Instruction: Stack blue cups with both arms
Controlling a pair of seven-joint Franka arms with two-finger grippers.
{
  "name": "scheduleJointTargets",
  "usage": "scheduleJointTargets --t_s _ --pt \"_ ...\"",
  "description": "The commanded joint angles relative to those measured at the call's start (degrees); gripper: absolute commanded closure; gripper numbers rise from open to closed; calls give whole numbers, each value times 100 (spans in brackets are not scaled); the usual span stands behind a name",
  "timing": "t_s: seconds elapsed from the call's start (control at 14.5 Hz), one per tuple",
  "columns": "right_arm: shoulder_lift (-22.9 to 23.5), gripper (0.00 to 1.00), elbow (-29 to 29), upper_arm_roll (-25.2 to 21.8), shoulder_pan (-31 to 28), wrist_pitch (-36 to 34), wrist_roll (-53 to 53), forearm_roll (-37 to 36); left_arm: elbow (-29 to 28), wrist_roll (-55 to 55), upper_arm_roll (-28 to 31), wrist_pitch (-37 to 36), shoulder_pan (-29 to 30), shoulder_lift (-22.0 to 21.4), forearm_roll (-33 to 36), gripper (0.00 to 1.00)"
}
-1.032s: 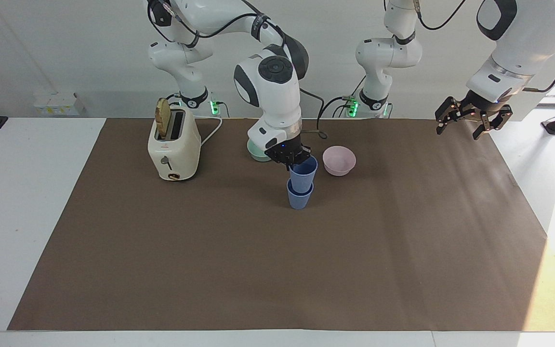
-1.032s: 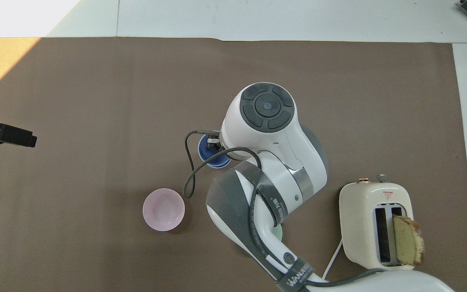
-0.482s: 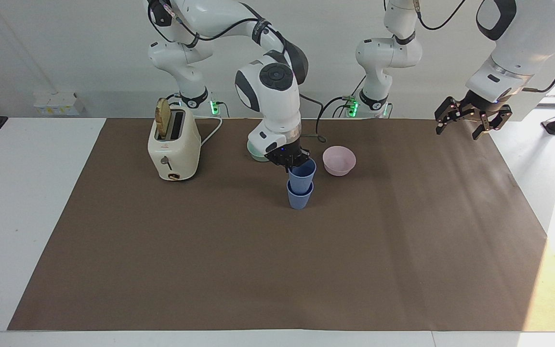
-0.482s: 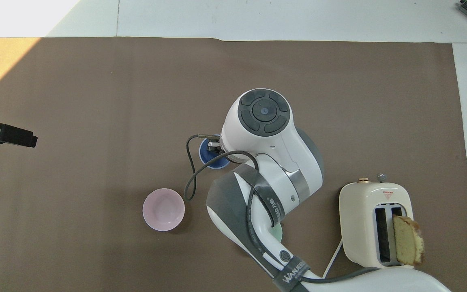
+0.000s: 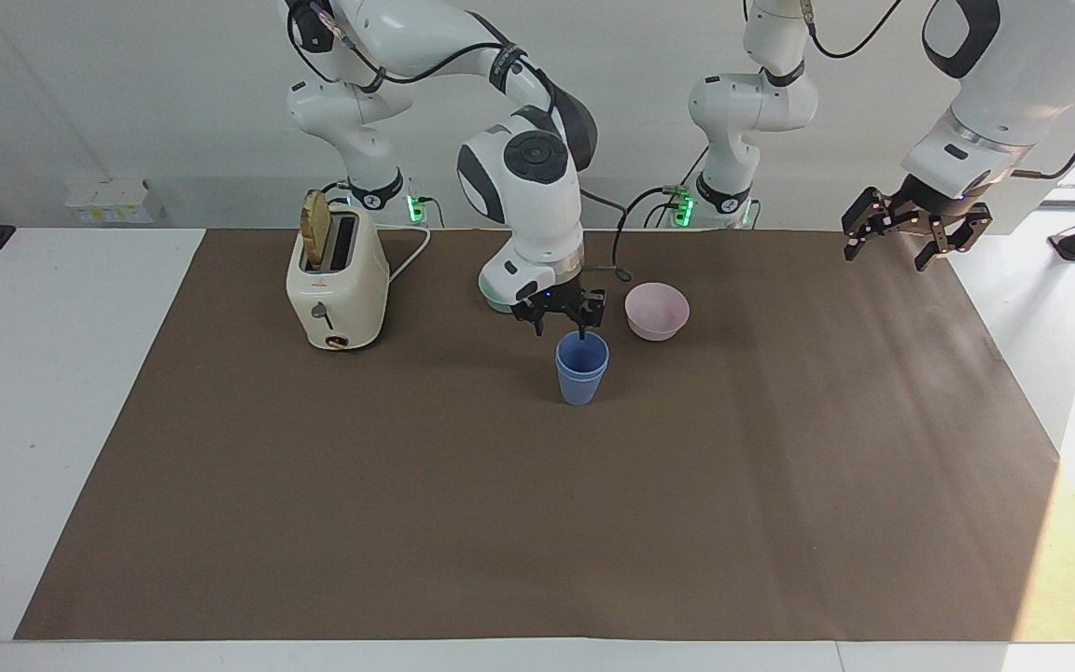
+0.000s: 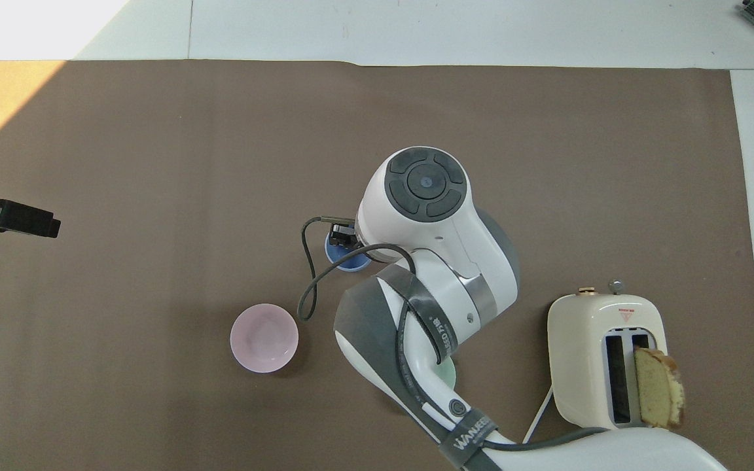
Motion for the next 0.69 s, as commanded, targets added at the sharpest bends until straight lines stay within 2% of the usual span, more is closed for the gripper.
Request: scheduleJointTargets --t_s 0.0,0.41,0.62 --pt "-171 0 141 3 -243 -177 43 -3 -95 -1 3 26 -19 -113 34 0" --pt "-838 0 598 -49 -551 -1091 -44 -319 -77 -1 3 26 -10 -104 34 0" --pt "-1269 0 607 -58 -919 -1556 -613 -372 -77 8 3 9 16 -104 34 0"
